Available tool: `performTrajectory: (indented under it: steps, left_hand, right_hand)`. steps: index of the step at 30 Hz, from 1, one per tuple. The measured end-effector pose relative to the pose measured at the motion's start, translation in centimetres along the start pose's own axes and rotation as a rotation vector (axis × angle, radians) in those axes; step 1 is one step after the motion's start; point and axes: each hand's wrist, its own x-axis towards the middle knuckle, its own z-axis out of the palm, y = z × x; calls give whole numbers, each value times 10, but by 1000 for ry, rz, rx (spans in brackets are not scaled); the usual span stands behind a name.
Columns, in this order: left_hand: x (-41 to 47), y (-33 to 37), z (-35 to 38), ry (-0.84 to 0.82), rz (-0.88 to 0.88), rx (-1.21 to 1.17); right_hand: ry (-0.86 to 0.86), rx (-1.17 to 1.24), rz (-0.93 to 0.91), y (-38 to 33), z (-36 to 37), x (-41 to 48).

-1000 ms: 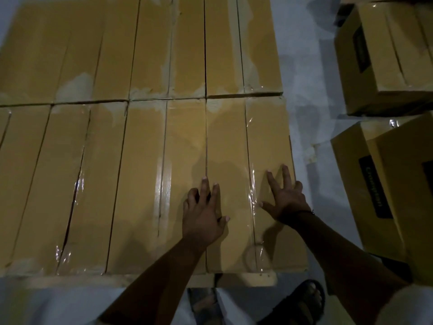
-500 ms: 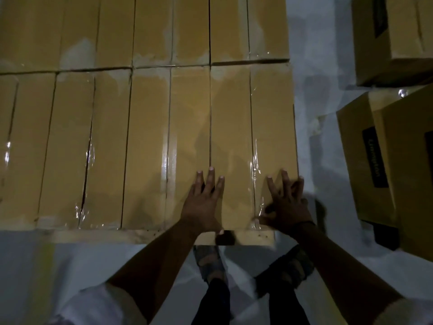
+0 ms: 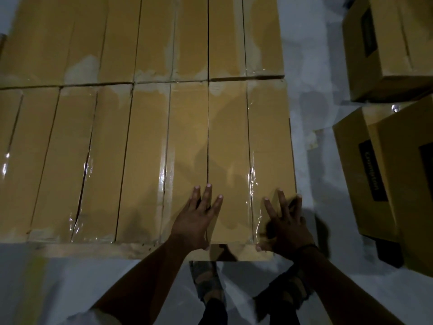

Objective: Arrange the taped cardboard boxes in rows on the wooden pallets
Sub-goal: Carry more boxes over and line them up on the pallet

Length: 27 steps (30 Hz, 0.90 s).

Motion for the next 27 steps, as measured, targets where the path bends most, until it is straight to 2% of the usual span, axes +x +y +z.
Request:
performTrajectory:
  steps: [4,6,8,9,11,16,21,24,27]
  left_hand:
    - [0,-2,0,19,29,31]
    - [3,-5,-7,23,42,-1]
    - [9,-8,-16,34,37,-37]
    - [13,-10,-22,42,27,-43]
    - [21,-10,-31,55,-1,-24]
    - [35,-2,-41,41,-50,54]
    - [35,2,-41,36,-80,72]
    - [33,7,-42,18,-112,57]
    - [33,10,-43,11,-142,72]
  right_hand:
    - [45,50,-20,3,3,2]
    - [177,258,39,6,3,7]
    - [342,581,233,12,1,19]
    - [368,713,325,12,-4,26]
    - [339,829,348,9,-14,40]
    - [197,656,350,9,-14,42]
    - [155,620,360,6,-22,38]
    - [132,189,267,-6,-25,31]
    - [18,-94,121,-28,-18,31]
